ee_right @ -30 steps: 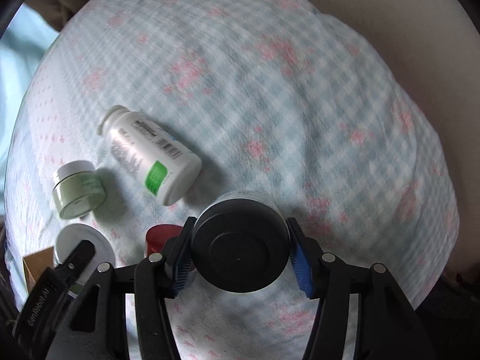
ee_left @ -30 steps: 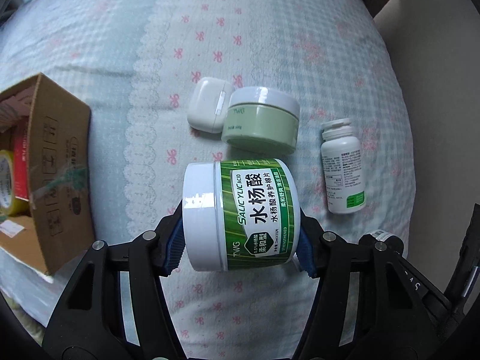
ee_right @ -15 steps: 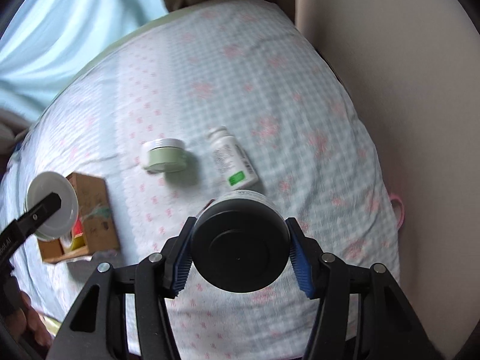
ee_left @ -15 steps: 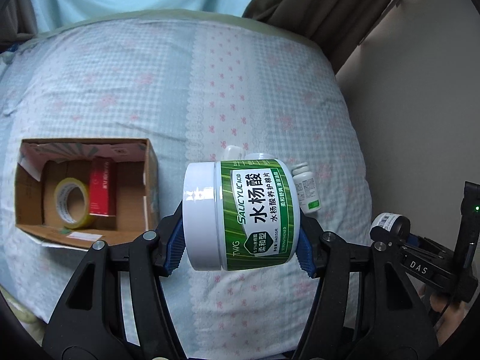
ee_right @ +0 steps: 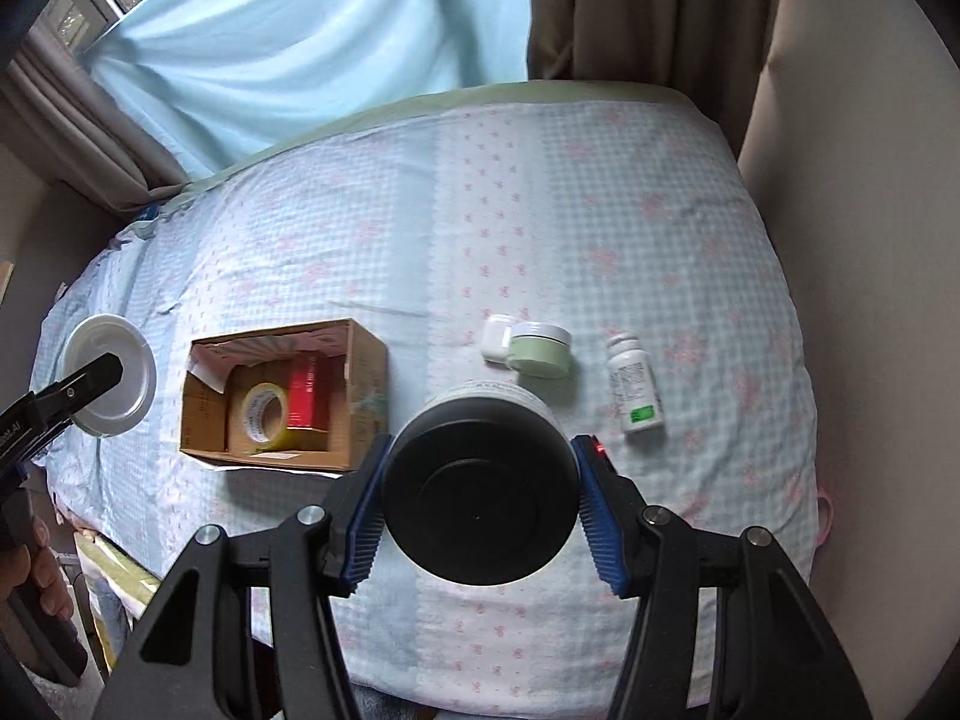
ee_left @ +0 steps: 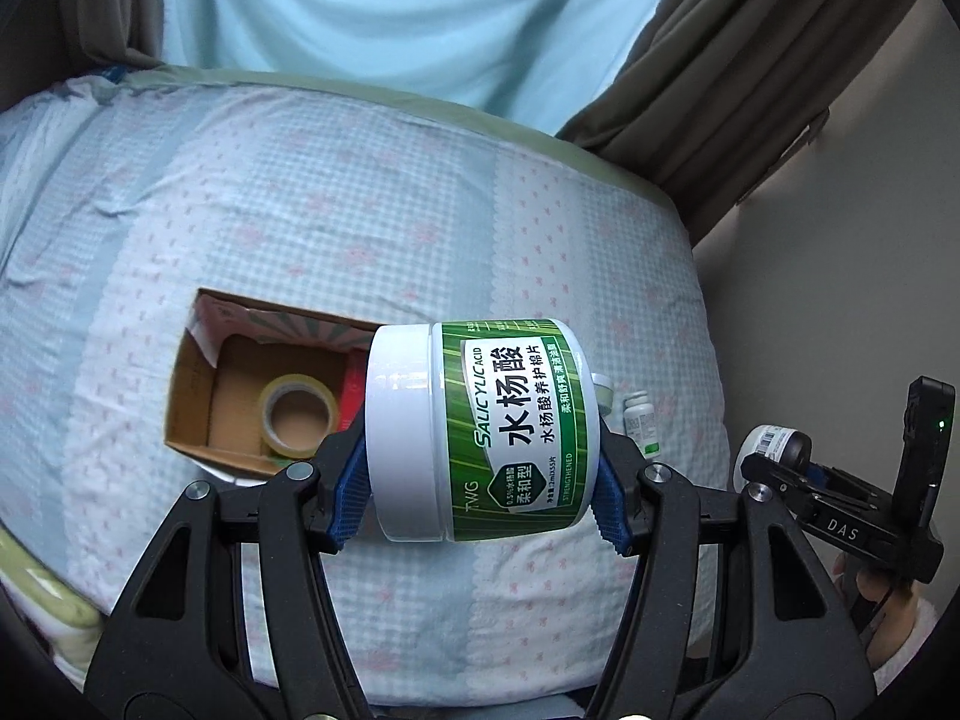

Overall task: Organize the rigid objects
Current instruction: 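Carry both jars into the cardboard box and open both grippers, then move both tools back toward the remaining small items, then grasp the pale green jar with the left gripper while the right grasps the white pill bottle, then carry the pale green jar and pill bottle into the cardboard box and release both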

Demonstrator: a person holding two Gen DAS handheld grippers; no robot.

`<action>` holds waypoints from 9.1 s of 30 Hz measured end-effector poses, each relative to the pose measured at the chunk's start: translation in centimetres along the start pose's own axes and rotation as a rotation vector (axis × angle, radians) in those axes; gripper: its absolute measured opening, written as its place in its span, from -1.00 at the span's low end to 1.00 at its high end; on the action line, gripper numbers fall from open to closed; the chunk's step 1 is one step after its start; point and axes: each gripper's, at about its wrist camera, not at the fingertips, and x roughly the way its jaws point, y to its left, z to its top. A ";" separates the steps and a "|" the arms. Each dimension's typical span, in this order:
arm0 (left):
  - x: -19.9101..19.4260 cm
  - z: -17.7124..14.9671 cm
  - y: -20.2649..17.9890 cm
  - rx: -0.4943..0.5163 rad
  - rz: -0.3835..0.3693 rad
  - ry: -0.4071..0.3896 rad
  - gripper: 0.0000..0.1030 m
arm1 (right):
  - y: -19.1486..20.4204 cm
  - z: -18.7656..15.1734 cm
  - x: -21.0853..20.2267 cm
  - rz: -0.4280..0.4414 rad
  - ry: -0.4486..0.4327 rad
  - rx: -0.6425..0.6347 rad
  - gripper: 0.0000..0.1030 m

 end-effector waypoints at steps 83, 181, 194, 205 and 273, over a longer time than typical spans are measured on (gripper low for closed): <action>17.3 2.5 19.1 0.360 0.134 0.327 0.99 | 19.6 5.4 23.4 -0.115 0.178 0.083 1.00; 45.1 -5.7 -19.8 0.256 0.169 0.514 0.42 | -15.3 2.1 28.9 -0.189 0.310 -0.075 0.12; 43.5 -5.1 -20.0 0.232 0.130 0.469 0.31 | -16.0 2.4 28.7 -0.197 0.312 -0.045 -0.08; 36.8 -2.8 -20.2 0.238 0.054 0.340 0.31 | -17.4 3.0 23.5 -0.184 0.250 -0.006 -0.09; 10.4 2.5 22.8 0.128 0.033 0.215 0.31 | 28.3 3.7 19.0 0.026 0.170 -0.093 -0.08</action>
